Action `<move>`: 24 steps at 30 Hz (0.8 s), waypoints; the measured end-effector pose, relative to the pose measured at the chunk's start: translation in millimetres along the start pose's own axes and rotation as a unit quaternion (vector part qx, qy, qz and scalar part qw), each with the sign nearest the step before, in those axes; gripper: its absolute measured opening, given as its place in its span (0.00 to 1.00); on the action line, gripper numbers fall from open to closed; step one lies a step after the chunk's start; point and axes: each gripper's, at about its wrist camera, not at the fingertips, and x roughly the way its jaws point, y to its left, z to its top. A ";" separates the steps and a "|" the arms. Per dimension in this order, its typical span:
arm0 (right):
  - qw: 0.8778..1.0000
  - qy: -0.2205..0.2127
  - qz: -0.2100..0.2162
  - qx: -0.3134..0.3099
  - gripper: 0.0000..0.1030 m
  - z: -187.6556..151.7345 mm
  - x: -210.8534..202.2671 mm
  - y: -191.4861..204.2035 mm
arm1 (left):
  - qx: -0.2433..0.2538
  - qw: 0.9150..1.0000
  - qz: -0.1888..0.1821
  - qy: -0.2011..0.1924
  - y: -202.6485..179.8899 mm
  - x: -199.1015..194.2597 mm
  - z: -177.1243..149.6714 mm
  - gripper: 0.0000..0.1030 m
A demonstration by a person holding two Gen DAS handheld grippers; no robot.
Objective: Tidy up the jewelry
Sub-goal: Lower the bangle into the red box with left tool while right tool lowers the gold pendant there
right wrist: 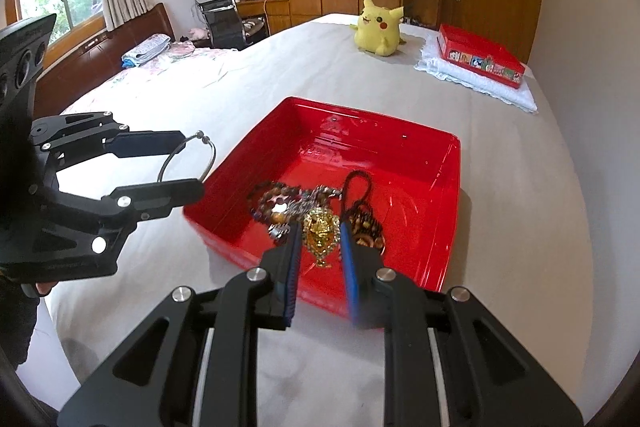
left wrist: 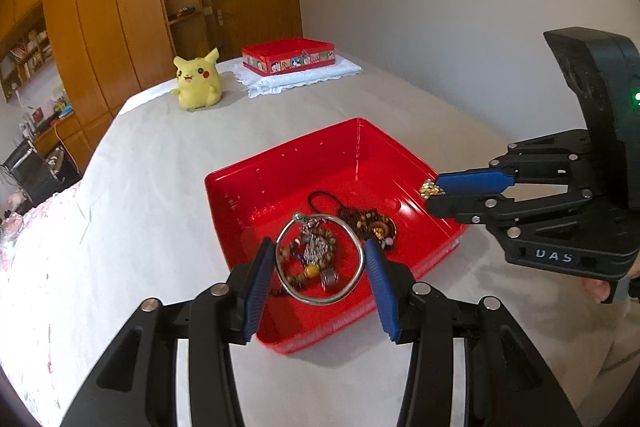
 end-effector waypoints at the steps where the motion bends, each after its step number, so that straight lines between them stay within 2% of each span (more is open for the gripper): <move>1: 1.000 0.003 0.001 0.002 0.17 4.3 5.4 -3.4 | -0.001 1.000 -0.001 0.003 2.0 5.4 3.3 0.45; 11: 0.999 0.046 -0.003 0.017 0.17 29.1 68.2 -34.1 | -0.022 0.998 -0.020 0.049 20.0 67.5 15.2 0.45; 24: 0.994 0.109 -0.019 0.009 0.17 13.6 123.9 -39.8 | -0.025 0.994 -0.042 0.100 20.6 124.1 1.0 0.45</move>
